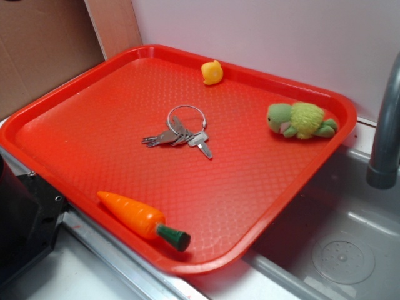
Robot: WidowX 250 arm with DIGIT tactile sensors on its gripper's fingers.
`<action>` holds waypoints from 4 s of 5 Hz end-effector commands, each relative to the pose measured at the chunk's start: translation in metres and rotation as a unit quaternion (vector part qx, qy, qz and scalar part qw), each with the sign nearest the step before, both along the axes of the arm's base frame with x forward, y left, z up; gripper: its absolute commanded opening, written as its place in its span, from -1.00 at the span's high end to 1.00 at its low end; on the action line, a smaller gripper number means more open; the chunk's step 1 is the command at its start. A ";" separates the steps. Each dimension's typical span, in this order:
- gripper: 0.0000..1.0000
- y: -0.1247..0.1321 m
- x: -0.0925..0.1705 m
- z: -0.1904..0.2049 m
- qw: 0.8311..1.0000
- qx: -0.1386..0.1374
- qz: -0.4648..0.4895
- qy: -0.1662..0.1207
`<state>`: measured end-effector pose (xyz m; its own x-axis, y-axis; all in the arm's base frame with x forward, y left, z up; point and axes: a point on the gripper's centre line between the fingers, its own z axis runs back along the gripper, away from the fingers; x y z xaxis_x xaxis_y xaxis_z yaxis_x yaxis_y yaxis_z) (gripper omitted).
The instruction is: Grab the green animal.
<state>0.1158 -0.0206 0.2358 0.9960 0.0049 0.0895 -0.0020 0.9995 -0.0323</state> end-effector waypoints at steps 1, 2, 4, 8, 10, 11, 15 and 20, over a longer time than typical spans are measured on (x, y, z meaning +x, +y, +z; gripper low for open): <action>-1.00 0.000 0.000 0.000 1.000 0.000 0.000 0.000; -1.00 -0.012 0.021 -0.015 0.998 -0.011 -0.058 -0.032; -1.00 -0.032 0.083 -0.053 0.991 -0.004 -0.121 -0.064; -1.00 -0.105 0.193 -0.156 0.949 0.007 -0.305 -0.082; -1.00 -0.131 0.207 -0.193 0.925 0.024 -0.375 -0.064; 1.00 -0.132 0.206 -0.201 0.928 0.022 -0.366 -0.056; 1.00 -0.063 0.161 -0.124 0.996 0.026 -0.088 0.006; 1.00 0.007 0.067 -0.074 0.989 0.014 0.146 0.036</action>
